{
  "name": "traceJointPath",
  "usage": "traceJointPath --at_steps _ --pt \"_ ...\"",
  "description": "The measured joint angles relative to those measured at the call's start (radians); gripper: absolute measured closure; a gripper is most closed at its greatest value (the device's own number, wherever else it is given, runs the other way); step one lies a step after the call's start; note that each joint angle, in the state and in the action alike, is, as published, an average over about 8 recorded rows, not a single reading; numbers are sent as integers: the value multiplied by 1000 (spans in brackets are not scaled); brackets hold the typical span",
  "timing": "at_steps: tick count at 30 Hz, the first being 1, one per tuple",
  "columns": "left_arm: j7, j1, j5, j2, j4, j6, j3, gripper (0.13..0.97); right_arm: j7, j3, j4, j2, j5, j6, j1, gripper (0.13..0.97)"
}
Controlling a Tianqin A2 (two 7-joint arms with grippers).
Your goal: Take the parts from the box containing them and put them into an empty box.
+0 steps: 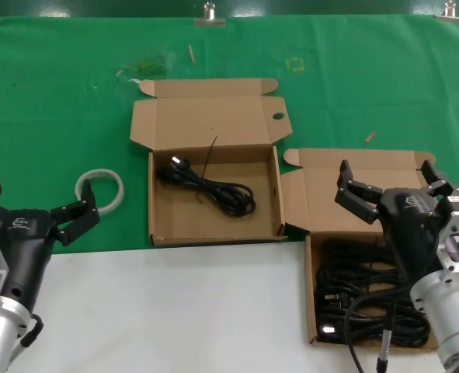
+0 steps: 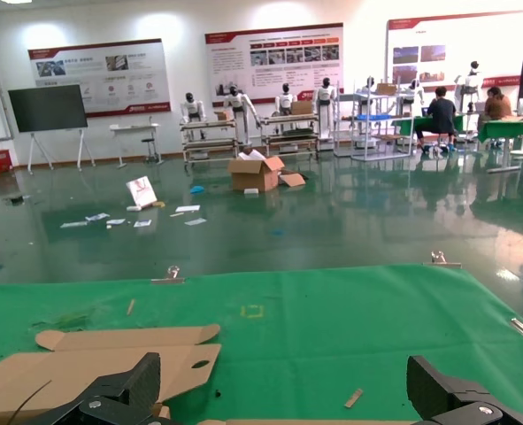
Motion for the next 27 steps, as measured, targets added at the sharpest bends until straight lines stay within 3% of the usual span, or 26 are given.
traceJointPath --at_steps 27 --pt "0 0 0 0 0 0 0 132 0 0 0 0 0 0 0 129"
